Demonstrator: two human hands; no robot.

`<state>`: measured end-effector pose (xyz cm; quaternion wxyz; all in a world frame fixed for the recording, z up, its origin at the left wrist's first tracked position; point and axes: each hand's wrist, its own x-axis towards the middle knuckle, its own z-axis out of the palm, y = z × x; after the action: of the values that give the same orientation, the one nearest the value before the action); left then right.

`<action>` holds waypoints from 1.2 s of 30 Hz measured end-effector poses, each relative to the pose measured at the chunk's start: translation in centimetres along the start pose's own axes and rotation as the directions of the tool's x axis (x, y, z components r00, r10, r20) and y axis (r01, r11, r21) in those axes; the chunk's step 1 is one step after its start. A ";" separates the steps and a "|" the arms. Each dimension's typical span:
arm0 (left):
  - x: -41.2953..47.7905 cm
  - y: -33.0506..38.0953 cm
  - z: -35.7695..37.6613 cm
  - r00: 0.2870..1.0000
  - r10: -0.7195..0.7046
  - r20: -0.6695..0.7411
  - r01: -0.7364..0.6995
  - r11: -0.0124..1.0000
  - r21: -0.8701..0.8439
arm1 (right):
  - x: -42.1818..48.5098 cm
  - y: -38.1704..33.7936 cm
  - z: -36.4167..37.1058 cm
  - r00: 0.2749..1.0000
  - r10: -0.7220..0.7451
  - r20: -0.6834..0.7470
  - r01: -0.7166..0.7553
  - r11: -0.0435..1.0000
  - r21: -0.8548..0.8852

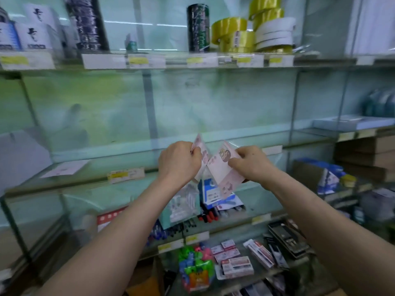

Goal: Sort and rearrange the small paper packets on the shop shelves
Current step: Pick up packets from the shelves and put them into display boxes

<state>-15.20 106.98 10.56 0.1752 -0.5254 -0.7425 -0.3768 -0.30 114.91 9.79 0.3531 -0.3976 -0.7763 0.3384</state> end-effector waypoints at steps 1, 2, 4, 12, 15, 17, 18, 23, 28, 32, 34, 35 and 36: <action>-0.5 1.2 0.5 0.999 0.022 0.029 -0.023 1.000 0.018 | -0.7 0.8 -1.2 1.000 0.008 -0.010 -0.009 1.000 -0.030; -1.1 2.5 1.1 0.997 0.043 0.058 -0.046 0.998 0.038 | -1.6 1.6 -2.3 1.000 0.017 -0.017 -0.018 0.998 -0.063; -2.3 4.9 2.2 0.990 0.083 0.117 -0.091 0.993 0.070 | -3.3 3.1 -4.5 0.999 0.042 -0.020 -0.044 0.992 -0.121; -7.3 14.4 6.0 0.946 0.215 0.242 -0.250 0.961 0.122 | -10.4 8.8 -12.3 0.986 0.129 -0.107 -0.156 0.937 -0.314; -8.8 17.8 7.3 0.915 0.283 0.288 -0.336 0.929 0.154 | -12.9 10.5 -14.7 0.981 0.132 -0.139 -0.176 0.907 -0.383; -9.6 19.9 8.3 0.891 0.333 0.310 -0.398 0.900 0.178 | -14.4 11.4 -16.3 0.977 0.144 -0.158 -0.201 0.875 -0.440; -10.0 20.9 8.7 0.879 0.354 0.320 -0.423 0.888 0.180 | -15.1 11.9 -17.1 0.973 0.154 -0.171 -0.218 0.858 -0.466; -11.8 25.7 10.4 0.826 0.430 0.364 -0.498 0.859 0.115 | -17.9 14.5 -21.1 0.952 0.208 -0.224 -0.301 0.761 -0.574; -12.7 29.4 12.2 0.780 0.509 0.364 -0.574 0.814 0.093 | -20.2 16.2 -24.5 0.937 0.204 -0.283 -0.347 0.634 -0.691; -12.9 32.2 14.1 0.702 0.606 0.375 -0.691 0.708 0.149 | -21.1 17.3 -26.6 0.921 0.232 -0.313 -0.390 0.553 -0.736; -13.0 33.5 15.3 0.656 0.635 0.408 -0.738 0.654 0.169 | -21.2 17.9 -27.5 0.915 0.249 -0.317 -0.403 0.527 -0.748; -13.0 34.1 15.8 0.630 0.652 0.422 -0.762 0.623 0.176 | -21.2 18.4 -27.9 0.913 0.251 -0.323 -0.408 0.516 -0.753; -12.9 34.6 16.4 0.604 0.670 0.431 -0.786 0.590 0.184 | -21.1 18.9 -28.3 0.910 0.250 -0.330 -0.414 0.504 -0.758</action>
<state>23.63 116.49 4.34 0.2862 -0.7977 -0.5293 -0.0393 39.18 112.39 3.44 0.1260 -0.6847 -0.7171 -0.0321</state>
